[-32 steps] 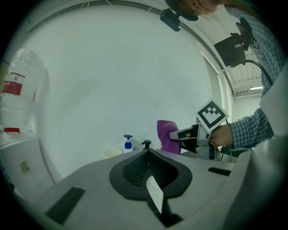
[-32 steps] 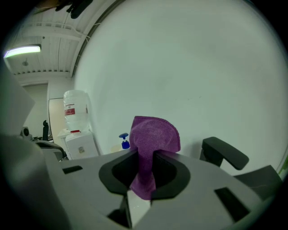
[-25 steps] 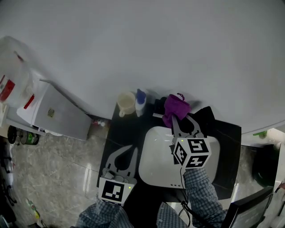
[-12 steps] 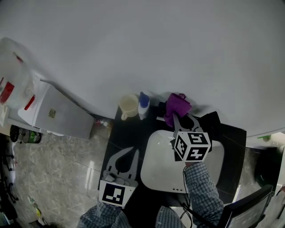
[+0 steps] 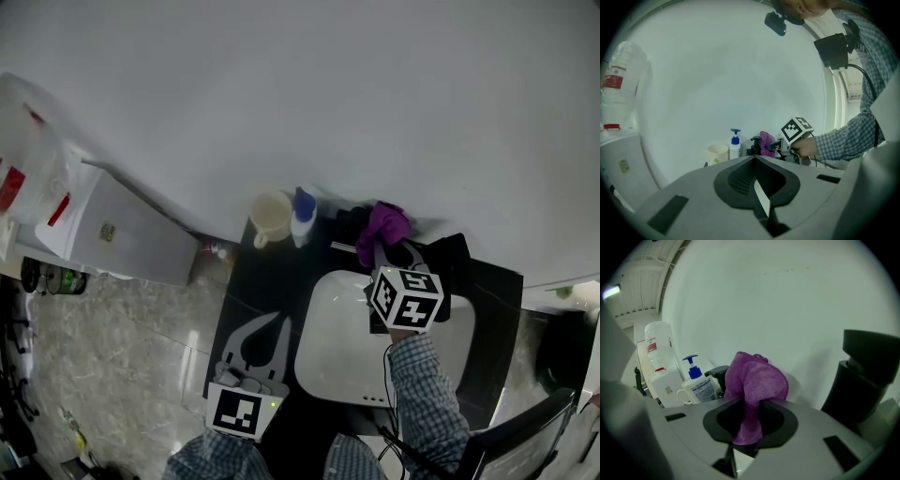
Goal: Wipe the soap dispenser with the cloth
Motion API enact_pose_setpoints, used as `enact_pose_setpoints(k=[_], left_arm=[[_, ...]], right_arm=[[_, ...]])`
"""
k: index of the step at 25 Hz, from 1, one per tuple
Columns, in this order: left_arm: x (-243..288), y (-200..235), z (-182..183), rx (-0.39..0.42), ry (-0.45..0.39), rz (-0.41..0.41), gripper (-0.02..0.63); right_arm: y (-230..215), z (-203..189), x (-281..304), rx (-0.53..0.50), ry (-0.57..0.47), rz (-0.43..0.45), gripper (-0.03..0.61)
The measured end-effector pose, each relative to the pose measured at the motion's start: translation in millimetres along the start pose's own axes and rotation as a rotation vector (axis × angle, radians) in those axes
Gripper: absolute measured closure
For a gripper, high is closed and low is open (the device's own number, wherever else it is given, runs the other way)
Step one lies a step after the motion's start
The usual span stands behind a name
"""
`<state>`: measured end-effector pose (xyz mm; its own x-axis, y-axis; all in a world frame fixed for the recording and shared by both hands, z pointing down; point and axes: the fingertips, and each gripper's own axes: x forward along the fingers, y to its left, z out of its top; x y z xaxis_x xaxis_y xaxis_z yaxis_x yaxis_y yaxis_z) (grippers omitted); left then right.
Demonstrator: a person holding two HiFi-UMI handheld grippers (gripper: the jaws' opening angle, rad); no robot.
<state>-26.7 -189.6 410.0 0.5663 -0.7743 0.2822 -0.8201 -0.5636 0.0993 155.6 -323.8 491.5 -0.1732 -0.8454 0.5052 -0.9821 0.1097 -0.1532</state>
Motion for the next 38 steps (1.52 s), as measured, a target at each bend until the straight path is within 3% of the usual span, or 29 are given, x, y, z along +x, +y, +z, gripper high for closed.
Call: enact_pose_setpoints(k=[13, 21, 38], left_arm=[[3, 0, -7, -0.012, 0.013, 0.010, 0.612], [1, -2, 0, 0.005, -0.002, 0.002, 0.612], [-7, -6, 24, 0.010, -0.052, -0.013, 0.612]], right_arm=[[-22, -53, 12, -0.019, 0.118, -0.044, 0.505], [-21, -48, -8, -0.068, 0.127, -0.037, 0.503], [20, 52, -55, -0.144, -0.083, 0.020, 0.503]])
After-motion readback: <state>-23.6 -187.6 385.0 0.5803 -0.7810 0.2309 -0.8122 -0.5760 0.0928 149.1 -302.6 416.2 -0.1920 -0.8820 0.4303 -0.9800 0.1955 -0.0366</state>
